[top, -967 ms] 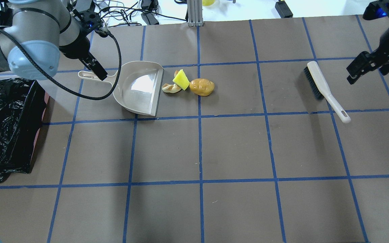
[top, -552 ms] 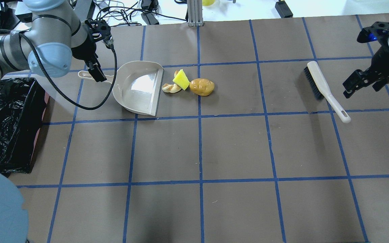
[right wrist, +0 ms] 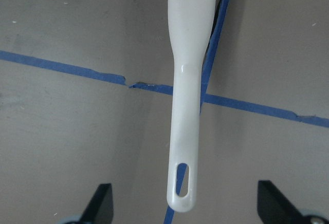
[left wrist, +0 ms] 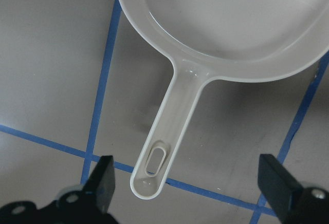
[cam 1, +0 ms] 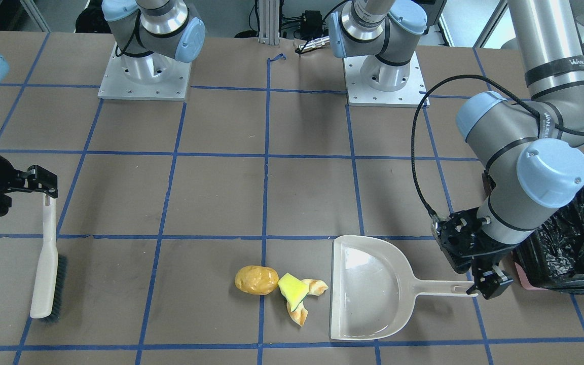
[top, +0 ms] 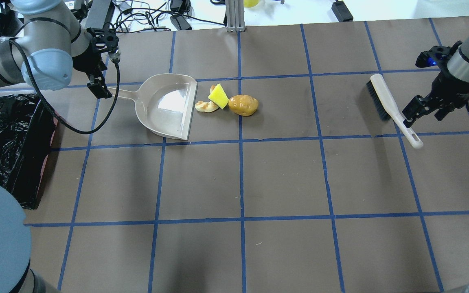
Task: Sweep and dump trash into bin
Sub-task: 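Close the left gripper on the dustpan handle while the right gripper grasps the brush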
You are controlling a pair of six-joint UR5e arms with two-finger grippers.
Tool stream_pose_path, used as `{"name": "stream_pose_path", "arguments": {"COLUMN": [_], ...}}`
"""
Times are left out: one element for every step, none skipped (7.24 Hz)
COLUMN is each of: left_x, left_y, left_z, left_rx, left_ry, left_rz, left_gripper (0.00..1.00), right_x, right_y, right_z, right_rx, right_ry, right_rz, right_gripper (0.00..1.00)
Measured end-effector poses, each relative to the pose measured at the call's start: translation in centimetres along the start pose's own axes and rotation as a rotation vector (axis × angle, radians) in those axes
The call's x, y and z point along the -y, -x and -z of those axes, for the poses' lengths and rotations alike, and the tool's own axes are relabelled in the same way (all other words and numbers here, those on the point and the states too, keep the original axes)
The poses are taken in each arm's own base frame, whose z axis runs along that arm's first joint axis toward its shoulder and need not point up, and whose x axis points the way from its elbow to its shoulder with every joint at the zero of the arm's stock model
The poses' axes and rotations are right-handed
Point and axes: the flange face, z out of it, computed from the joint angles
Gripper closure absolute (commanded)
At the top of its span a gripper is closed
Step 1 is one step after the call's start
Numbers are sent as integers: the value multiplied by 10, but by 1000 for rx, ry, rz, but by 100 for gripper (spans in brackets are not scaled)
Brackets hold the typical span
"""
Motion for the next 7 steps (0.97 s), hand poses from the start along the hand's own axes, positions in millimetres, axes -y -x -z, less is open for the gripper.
{"name": "stream_pose_path", "arguments": {"left_x": [-1,-1,-1,0,2,3,3], "left_y": [2,4,8,15,24,30,32], "left_z": [-1,-4,-8,-12,-19,-32,-48], "left_rx": [0,-1,-2,-1,-5,-22,-45], "left_ry": [-2,-4,-6,-13,-23,-28,-29], "left_rz": [-17,-50,-93,-134,-169,-210,-250], "left_gripper": [0,0,0,1,3,4,4], "right_x": [8,14,17,19,19,19,19], "right_y": [-5,-8,-9,-9,-10,-11,-11], "right_z": [-15,-28,-37,-43,-47,-50,-52], "right_rx": [1,6,10,7,0,-2,-1], "right_ry": [2,10,21,34,47,57,64], "right_rz": [-1,0,0,-2,-6,-8,-11], "right_gripper": [0,0,0,5,7,11,18]}}
